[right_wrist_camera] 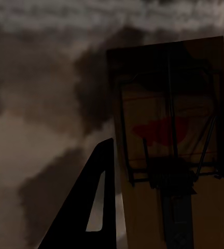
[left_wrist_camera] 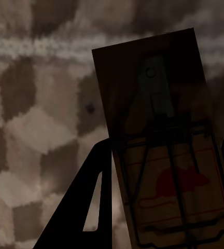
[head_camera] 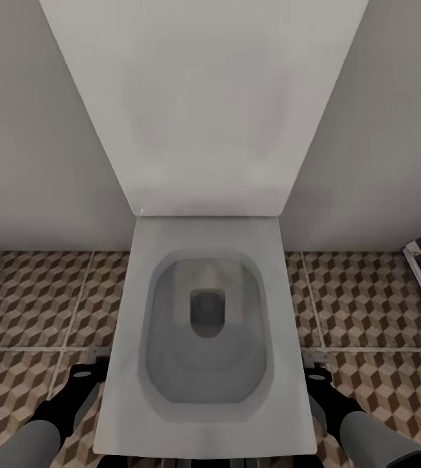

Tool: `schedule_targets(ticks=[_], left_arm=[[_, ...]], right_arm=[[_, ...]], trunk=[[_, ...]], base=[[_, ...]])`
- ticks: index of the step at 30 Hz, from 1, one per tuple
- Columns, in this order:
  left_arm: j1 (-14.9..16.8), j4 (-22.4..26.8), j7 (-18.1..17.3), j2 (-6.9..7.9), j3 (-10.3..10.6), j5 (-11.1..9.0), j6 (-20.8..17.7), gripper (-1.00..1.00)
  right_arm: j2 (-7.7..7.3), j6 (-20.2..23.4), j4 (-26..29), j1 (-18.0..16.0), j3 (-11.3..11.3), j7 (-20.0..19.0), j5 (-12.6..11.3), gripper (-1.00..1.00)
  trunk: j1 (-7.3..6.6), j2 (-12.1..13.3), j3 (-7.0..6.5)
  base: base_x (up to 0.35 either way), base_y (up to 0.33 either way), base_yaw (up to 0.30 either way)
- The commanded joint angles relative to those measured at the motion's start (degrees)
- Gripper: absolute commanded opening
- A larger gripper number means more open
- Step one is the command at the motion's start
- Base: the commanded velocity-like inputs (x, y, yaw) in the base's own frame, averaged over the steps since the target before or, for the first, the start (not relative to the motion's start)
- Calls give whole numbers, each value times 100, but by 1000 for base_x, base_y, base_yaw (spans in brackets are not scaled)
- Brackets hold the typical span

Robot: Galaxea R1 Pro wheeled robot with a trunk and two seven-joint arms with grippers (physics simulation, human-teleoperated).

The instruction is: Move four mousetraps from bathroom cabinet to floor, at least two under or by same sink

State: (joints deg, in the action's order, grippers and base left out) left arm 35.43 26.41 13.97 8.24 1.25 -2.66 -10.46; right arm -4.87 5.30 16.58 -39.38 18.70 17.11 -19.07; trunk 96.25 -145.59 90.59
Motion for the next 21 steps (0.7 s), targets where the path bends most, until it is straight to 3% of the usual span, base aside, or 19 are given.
schedule_targets(ticks=[1, 15, 21], left_arm=[[-1, 11, 36, 2, 16, -16, -35, -100], [-1, -50, 27, -6, -21, -56, -35, -100], [-1, -459, 27, -8, 0, -56, 158, -100]], right_arm=[[-5, 41, 17, 0, 46, 18, -34, -100], [-83, -204, -34, 0, 31, 21, -37, -100], [-92, -250, -67, 0, 28, 21, -43, -100]], trunk=[[-1, -1, 3], [-1, -1, 3], [-1, -1, 3]], base=[[0, 0, 0], [0, 0, 0], [0, 0, 0]])
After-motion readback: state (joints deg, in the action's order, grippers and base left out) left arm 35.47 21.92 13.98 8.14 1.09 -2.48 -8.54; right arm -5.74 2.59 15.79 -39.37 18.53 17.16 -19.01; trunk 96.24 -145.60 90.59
